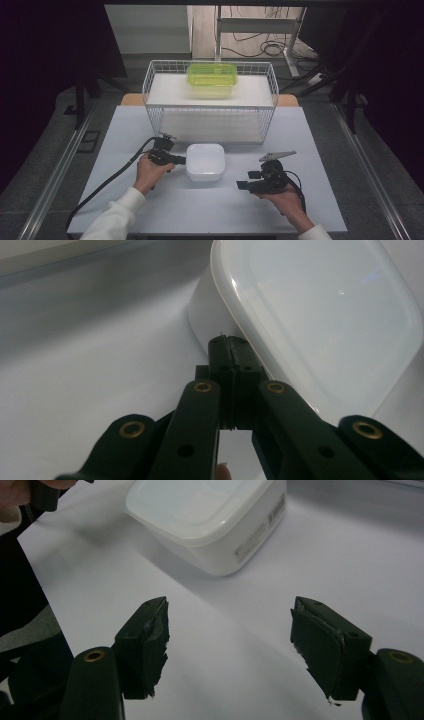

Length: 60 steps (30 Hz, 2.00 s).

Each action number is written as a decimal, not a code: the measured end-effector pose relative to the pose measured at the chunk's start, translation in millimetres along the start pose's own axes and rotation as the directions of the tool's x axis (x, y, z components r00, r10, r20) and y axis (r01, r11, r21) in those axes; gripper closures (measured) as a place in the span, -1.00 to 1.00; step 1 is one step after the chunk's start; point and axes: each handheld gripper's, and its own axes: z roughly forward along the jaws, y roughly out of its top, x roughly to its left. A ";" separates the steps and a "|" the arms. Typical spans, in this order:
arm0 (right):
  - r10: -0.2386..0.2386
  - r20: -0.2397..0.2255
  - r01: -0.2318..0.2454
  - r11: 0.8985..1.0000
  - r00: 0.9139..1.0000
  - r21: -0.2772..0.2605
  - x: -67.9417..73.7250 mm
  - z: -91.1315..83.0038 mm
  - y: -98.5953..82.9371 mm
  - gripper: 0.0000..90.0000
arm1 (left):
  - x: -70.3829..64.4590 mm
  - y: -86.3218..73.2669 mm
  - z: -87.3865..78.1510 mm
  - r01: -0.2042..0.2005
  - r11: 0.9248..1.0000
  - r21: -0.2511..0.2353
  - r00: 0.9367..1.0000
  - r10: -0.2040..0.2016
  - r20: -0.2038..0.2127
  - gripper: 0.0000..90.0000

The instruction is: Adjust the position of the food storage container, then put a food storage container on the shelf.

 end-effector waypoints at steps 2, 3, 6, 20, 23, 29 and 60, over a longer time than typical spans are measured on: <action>0.000 -0.004 0.000 1.000 1.000 -0.003 0.2 0.2 0.2 -0.31 | 0.3 0.1 2.1 0.003 1.000 0.002 1.000 -0.003 0.001 0.99; -0.001 -0.003 0.001 1.000 1.000 0.000 0.4 0.1 0.2 -0.31 | 0.0 0.0 3.4 0.005 1.000 -0.001 1.000 -0.005 0.001 0.99; 0.000 0.001 0.000 1.000 1.000 -0.001 0.4 -0.7 0.0 -0.31 | 1.8 -0.9 2.9 -0.019 1.000 0.019 1.000 0.019 -0.006 0.98; 0.020 0.036 -0.017 0.995 0.999 -0.094 -5.2 -12.6 0.4 -0.47 | -3.6 -16.3 -51.6 -0.057 0.989 -0.133 0.998 0.054 -0.023 0.39; 0.024 0.042 -0.019 0.994 0.999 -0.106 -6.6 -13.5 0.5 -0.50 | -6.9 -26.9 -61.1 -0.067 0.986 -0.154 0.998 0.065 -0.022 0.11; 0.035 0.026 -0.031 0.991 0.999 -0.132 -9.9 -15.1 -0.3 -0.53 | -11.1 -40.8 -74.8 -0.099 0.980 -0.175 0.995 0.092 -0.047 -0.17; 0.147 -0.009 -0.147 0.974 0.989 -0.171 -20.1 -17.1 22.3 -0.40 | 0.3 -28.2 -64.0 0.080 0.975 -0.207 0.988 -0.051 0.146 -0.24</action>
